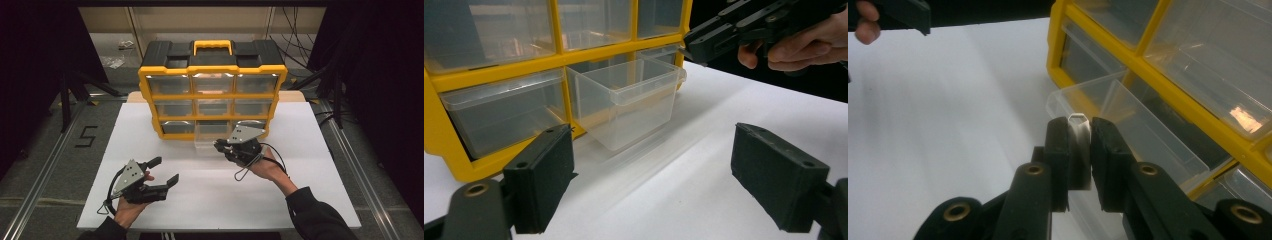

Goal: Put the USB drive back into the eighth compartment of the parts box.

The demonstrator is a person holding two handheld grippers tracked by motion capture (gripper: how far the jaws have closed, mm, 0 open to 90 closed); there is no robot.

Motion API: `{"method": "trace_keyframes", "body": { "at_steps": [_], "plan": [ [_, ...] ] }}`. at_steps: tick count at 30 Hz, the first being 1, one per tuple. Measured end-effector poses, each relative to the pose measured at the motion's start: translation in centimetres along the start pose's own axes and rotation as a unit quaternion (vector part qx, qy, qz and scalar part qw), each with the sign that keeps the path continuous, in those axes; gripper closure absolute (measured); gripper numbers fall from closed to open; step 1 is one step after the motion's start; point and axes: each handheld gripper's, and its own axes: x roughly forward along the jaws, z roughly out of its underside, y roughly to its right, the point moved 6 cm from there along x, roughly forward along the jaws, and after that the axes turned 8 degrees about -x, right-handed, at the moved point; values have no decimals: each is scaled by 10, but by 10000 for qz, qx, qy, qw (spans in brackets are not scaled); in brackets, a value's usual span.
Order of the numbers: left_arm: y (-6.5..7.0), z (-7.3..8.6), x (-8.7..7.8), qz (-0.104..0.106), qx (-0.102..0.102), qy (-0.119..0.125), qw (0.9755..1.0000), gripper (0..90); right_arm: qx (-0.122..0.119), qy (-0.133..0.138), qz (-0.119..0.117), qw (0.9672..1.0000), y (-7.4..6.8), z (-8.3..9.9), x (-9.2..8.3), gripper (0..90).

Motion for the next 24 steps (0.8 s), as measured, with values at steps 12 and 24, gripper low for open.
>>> {"method": "trace_keyframes", "body": {
  "at_steps": [12, 24],
  "plan": [
    [0, 0, 0, 34, 7, 57, 10000, 163, 150, -32, 182, 9997, 16, -1, 8, 790],
    [0, 0, 1, 45, -4, 64, 10000, 162, 276, -45, 381, 9989, 30, 0, 16, 790]
  ]
}}
